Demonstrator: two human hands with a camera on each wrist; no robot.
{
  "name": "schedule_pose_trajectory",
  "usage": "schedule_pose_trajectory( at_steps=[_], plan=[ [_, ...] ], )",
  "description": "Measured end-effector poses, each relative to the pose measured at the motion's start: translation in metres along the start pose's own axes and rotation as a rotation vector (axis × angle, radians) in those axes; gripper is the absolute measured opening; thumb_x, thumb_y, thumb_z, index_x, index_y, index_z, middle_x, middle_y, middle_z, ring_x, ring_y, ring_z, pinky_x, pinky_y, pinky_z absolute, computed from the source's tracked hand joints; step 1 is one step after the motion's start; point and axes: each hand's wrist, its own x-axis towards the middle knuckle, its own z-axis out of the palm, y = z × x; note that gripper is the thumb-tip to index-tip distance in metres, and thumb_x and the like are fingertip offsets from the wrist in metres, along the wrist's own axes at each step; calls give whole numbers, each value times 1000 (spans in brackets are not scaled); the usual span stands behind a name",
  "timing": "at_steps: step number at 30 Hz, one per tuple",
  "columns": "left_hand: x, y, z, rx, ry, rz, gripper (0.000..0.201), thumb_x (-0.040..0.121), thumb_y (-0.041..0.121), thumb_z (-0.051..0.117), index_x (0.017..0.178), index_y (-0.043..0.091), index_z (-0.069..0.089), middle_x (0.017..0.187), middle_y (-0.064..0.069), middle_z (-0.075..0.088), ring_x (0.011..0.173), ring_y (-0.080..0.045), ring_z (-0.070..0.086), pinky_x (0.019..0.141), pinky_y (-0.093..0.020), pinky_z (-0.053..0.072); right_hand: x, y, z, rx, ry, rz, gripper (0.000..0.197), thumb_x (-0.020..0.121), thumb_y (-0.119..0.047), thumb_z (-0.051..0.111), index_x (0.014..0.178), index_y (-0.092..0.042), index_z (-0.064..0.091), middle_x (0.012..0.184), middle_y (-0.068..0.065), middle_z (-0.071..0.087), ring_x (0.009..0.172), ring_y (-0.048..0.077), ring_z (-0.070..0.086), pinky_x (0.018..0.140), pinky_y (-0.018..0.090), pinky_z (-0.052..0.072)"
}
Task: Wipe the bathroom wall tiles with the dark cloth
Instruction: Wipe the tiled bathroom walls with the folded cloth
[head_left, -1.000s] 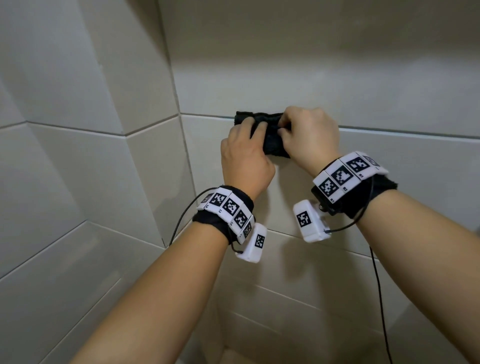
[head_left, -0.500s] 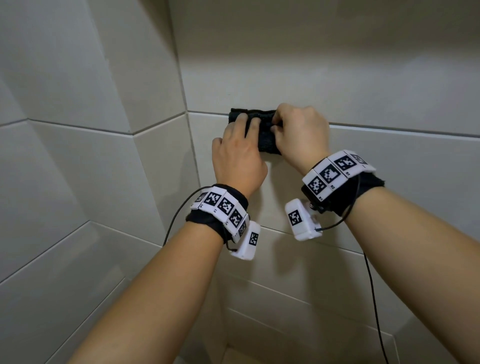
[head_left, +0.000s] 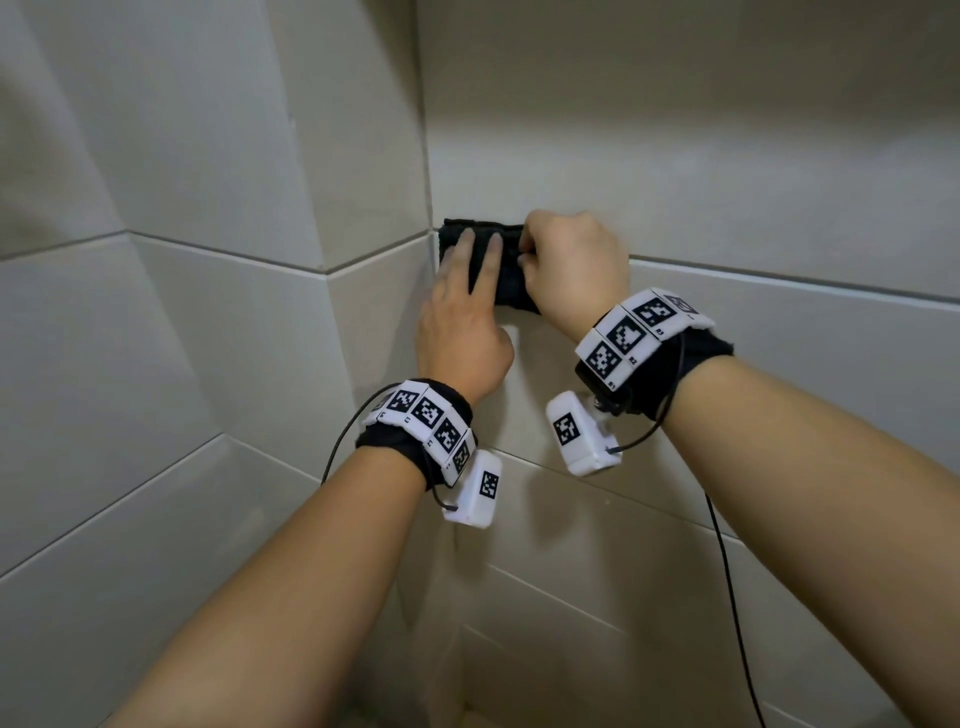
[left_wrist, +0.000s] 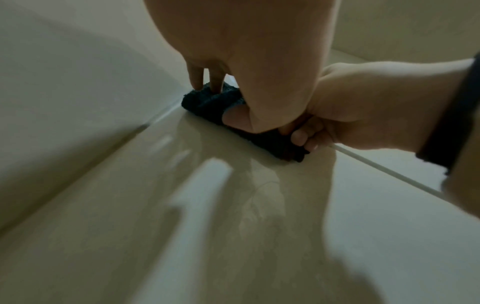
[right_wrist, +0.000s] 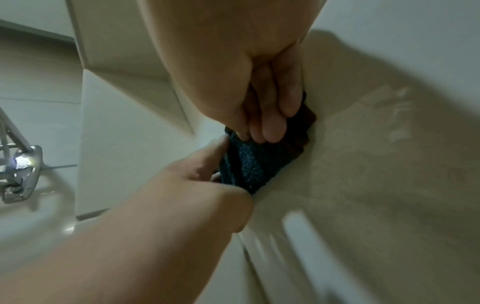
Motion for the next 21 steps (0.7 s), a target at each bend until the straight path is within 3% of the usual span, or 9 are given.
schedule_pose_trajectory(
  at_steps=[3,7,9,12,17,21],
  plan=[
    [6,9,-4,28,-23,-3,90,74,6,56,157,17,22,167,-4,7,149,-36,20,111,-48,39,3,1,-4,5,-8,-1,14,89,-18,53,98,-17,65,91,12,67,84,37,62,64,35,43],
    [16,26,-10,49,-45,-14,94,76,6,58,159,16,14,167,-7,0,152,-35,8,124,-46,15,6,7,-15,17,48,-3,14,90,-20,53,98,-16,64,90,12,68,82,38,63,64,37,46],
    [23,35,-13,62,-47,-31,96,77,7,58,160,18,11,167,-6,-4,152,-35,5,123,-41,3,9,10,-24,22,73,-12,15,90,-20,52,98,-16,65,89,11,68,81,37,63,64,37,49],
    [30,49,-16,57,-29,-37,96,77,5,58,159,18,11,167,-6,-4,152,-36,4,123,-43,8,10,17,-38,31,89,-23,17,91,-21,51,99,-16,65,90,11,68,81,37,63,65,38,50],
    [37,83,-19,6,3,-3,94,76,6,58,159,15,16,167,-7,0,151,-40,5,123,-49,13,3,36,-66,12,130,5,18,92,-23,52,103,-18,65,95,11,68,89,37,62,66,34,41],
    [40,125,-19,26,53,84,91,74,11,55,158,13,20,166,-10,7,150,-44,9,121,-53,16,-13,63,-98,15,193,75,17,91,-27,55,103,-20,64,97,11,69,91,38,63,73,38,49]
  ],
)
